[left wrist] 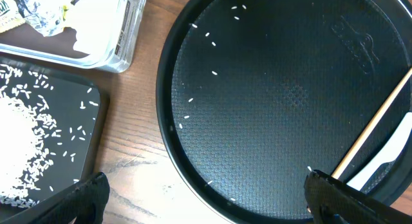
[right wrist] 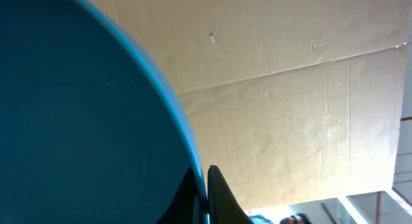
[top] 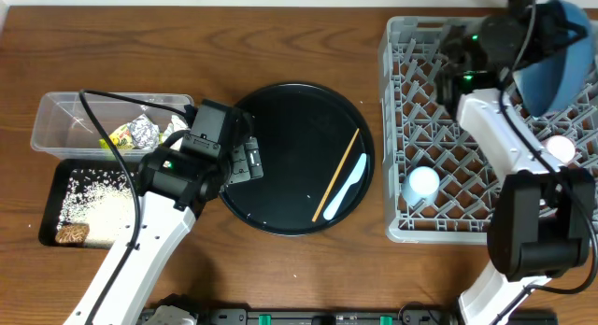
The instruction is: Sort waste into correct bins and load items into the dishwasher rack
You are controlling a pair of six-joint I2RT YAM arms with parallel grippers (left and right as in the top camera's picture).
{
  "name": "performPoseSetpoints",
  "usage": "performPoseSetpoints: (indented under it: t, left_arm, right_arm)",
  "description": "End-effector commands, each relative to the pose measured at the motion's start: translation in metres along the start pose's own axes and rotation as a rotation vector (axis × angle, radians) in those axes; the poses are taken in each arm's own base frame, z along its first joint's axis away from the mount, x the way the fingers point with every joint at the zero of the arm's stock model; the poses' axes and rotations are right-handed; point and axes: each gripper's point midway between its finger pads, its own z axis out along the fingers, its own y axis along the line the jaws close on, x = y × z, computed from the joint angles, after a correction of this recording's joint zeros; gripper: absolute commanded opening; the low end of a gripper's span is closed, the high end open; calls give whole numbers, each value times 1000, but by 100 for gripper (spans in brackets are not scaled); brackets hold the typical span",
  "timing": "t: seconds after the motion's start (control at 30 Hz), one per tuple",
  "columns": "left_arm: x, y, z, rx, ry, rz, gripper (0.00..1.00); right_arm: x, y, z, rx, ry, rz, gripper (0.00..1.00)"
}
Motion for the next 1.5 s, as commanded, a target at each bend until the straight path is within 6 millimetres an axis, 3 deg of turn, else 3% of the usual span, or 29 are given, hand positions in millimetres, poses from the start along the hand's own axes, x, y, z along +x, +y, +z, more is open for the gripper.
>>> performPoseSetpoints:
  t: [0.0, 0.37, 0.53, 0.77, 0.97, 1.23, 1.47]
  left_arm:
    - [2, 4, 3, -23, 2, 10, 98]
    - [2, 4, 3, -23, 2, 10, 98]
    - [2, 4, 3, -23, 2, 10, 98]
    - [2, 4, 3, -23, 2, 10, 98]
    - [2, 4, 3, -23, 2, 10, 98]
    - [2, 4, 3, -23, 2, 10, 98]
    - [2, 4, 3, -23, 2, 10, 98]
  right_arm:
    - [-1, -3, 1, 2, -3, 4, 1]
    - [-1, 33, -2, 1, -10, -98, 1]
    - [0, 39, -4, 0, -14, -95, 1]
    - [-6, 51, -19, -18, -74, -116, 1]
    - [-2, 72, -24, -43, -114, -203, 1]
    - [-2, 74, -28, -46, -122, -200, 1]
    - [-12, 77, -57, -64, -196, -197, 1]
